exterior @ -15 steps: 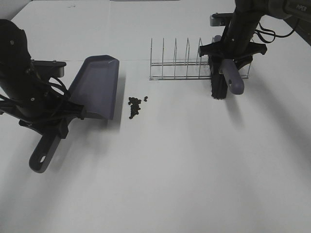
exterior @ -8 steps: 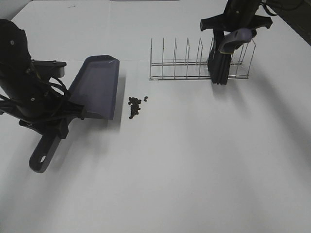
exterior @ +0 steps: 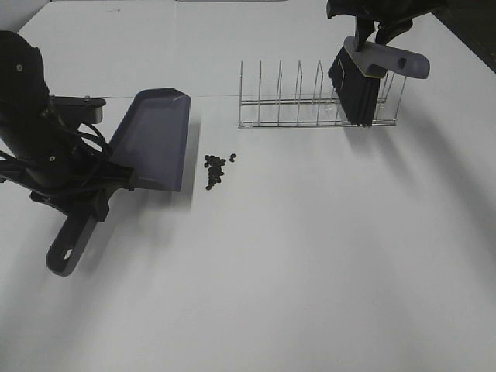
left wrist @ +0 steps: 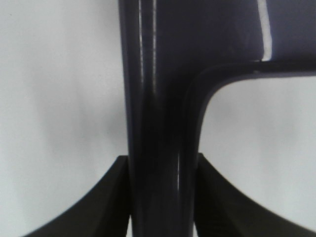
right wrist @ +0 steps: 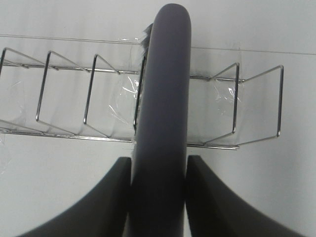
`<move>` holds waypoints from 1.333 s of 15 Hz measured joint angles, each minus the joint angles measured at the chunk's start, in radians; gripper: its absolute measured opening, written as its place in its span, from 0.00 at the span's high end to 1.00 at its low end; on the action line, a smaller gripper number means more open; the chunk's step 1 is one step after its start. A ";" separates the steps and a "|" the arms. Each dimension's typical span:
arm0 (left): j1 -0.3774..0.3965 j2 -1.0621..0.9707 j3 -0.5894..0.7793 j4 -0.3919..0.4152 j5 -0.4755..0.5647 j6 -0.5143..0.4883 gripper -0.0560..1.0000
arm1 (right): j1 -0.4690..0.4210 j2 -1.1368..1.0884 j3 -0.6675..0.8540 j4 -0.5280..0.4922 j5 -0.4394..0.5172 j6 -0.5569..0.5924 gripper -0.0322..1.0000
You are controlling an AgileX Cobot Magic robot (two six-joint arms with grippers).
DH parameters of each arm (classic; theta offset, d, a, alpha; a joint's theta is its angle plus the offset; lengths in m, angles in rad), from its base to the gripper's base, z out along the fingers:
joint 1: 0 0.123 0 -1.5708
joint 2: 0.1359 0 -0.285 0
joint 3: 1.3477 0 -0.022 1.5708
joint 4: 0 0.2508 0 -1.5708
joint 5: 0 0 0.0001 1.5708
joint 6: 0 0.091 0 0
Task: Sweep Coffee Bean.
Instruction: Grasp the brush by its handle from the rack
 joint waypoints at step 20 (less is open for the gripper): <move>0.000 0.000 0.000 0.002 0.000 0.003 0.62 | 0.018 0.075 0.050 0.061 0.007 -0.001 0.50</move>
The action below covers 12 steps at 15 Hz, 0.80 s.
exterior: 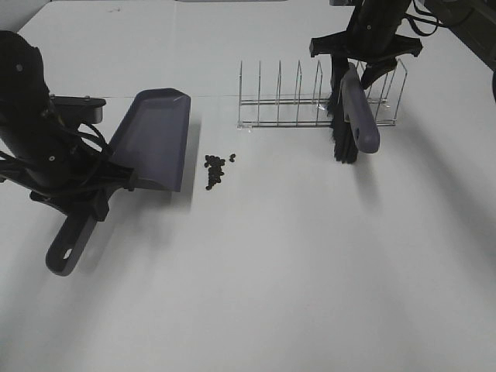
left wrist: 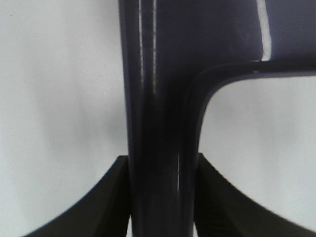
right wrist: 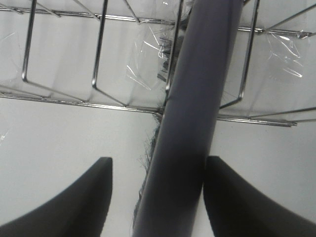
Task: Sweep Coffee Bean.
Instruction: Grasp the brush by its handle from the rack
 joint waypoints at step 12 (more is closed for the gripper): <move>0.000 -0.001 0.000 0.001 0.000 0.000 0.62 | -0.011 0.077 0.000 0.000 0.002 0.002 0.66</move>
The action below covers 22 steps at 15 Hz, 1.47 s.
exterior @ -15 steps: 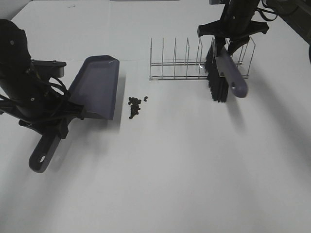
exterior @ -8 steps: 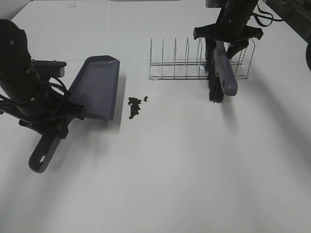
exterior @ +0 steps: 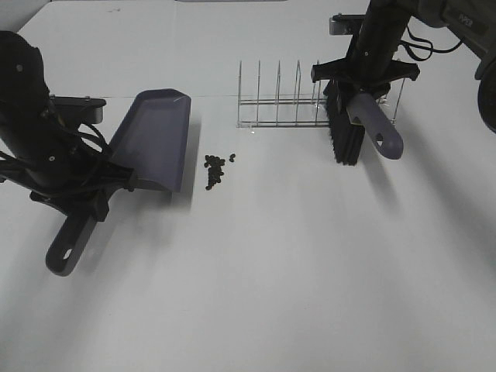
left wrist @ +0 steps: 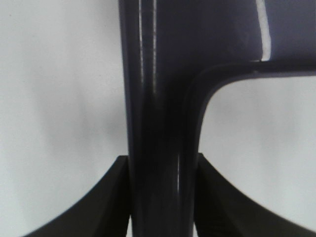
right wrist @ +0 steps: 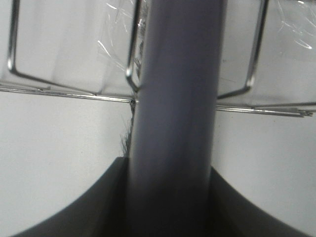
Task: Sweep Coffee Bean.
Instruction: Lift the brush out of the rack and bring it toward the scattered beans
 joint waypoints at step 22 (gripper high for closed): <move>0.000 0.000 0.000 0.006 0.000 0.001 0.62 | 0.016 -0.514 0.358 0.037 -0.001 0.000 0.67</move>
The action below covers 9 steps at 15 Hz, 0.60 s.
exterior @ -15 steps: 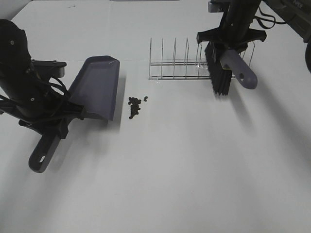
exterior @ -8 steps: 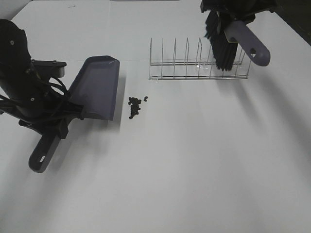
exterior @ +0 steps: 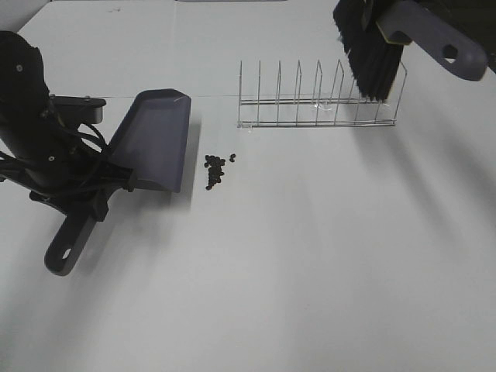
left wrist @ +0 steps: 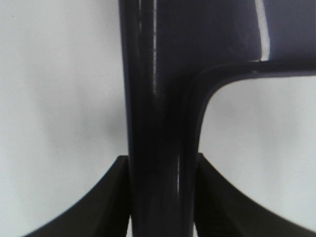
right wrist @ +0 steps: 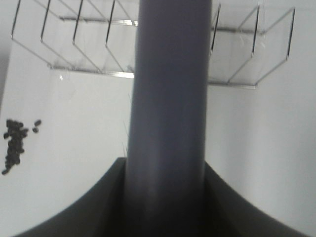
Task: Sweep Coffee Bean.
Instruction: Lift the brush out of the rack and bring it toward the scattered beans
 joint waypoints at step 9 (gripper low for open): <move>-0.010 0.025 0.000 0.032 0.047 -0.056 0.62 | 0.087 -0.144 0.457 0.010 -0.147 0.009 0.67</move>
